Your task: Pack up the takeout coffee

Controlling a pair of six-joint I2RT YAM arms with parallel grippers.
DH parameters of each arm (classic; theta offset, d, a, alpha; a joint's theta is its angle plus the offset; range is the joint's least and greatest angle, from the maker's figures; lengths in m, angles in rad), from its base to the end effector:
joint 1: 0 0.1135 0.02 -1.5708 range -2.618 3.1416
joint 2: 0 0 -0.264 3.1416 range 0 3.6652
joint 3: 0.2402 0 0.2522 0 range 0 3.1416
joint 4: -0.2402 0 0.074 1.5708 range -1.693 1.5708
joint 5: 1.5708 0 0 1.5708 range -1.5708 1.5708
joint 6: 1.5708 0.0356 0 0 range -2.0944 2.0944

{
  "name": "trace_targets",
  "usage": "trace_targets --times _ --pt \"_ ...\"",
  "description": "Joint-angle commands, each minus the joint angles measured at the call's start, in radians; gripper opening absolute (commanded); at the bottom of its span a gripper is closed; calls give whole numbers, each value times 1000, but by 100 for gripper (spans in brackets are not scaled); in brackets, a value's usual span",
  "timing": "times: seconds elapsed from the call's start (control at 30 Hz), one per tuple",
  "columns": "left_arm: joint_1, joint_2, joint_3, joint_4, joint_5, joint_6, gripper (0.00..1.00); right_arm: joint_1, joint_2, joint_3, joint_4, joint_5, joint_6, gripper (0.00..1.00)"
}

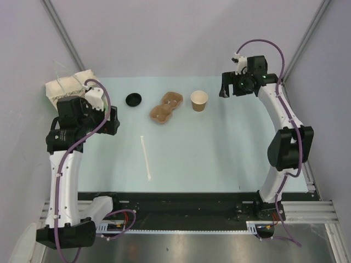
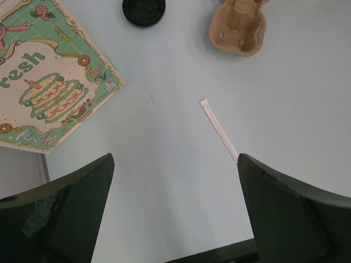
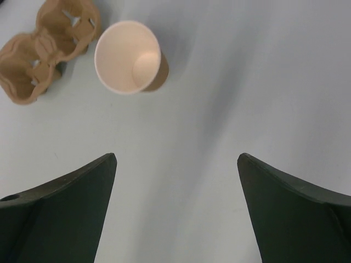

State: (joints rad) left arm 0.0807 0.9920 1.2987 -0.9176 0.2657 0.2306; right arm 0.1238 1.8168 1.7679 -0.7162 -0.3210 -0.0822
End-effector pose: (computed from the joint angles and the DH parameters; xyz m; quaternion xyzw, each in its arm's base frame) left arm 0.1799 0.0052 0.4035 0.1268 0.8722 -0.0451 0.4703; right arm 0.4051 0.0617 0.3429 -0.1557 0.8969 0.1550 0.3839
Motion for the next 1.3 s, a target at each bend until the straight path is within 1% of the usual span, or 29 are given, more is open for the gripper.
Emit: trace_targets --times 0.0,0.03,0.1,0.13,0.2,0.33,0.47,0.53,0.63,0.67,0.73,0.8,0.83,0.9,0.93,1.0,1.03,1.1,1.13,1.23,1.27 --pt "-2 8 27 31 -19 -23 99 40 160 200 41 43 50 96" --pt "-2 8 19 33 -22 -24 99 48 191 224 41 54 58 94" --pt "-2 7 8 43 -31 -30 99 57 242 283 31 63 76 93" --pt "-2 7 -2 46 -37 -33 99 71 295 339 24 66 76 89" --pt "-4 7 -16 52 -42 -33 99 86 344 384 11 76 75 88" --pt "-2 8 -50 57 -60 -36 100 119 447 473 15 100 70 80" --pt "-2 13 -56 63 -81 -36 100 143 512 516 23 129 58 74" --pt "-2 13 -59 69 -91 -36 100 149 532 519 35 134 55 70" --pt "-2 17 -61 74 -91 -34 99 152 558 518 52 137 52 69" --pt "-2 19 -62 72 -92 -34 100 154 564 519 55 138 53 67" --pt "-2 23 -64 71 -92 -33 100 160 578 521 58 135 59 60" --pt "-2 23 -65 69 -95 -30 99 165 582 513 58 135 59 56" --pt "-2 22 -65 68 -95 -28 100 166 584 509 58 140 58 49" --pt "-4 20 -64 69 -98 -24 100 168 585 510 52 145 56 41" --pt "-2 19 -61 68 -100 -25 99 168 584 512 49 145 56 28" --pt "-2 14 -61 68 -105 -23 100 169 575 513 29 146 56 19" --pt "-2 13 -58 66 -105 -22 99 169 556 515 23 140 55 8" --pt "-2 8 -58 65 -102 -19 99 171 530 510 -6 128 52 2" --pt "-2 5 -61 62 -100 -17 100 171 497 510 -20 111 48 0" --pt "-2 2 -53 51 -85 -19 99 177 431 484 -71 59 18 0" --pt "-4 2 -53 49 -77 -19 99 177 373 446 -77 42 10 0"
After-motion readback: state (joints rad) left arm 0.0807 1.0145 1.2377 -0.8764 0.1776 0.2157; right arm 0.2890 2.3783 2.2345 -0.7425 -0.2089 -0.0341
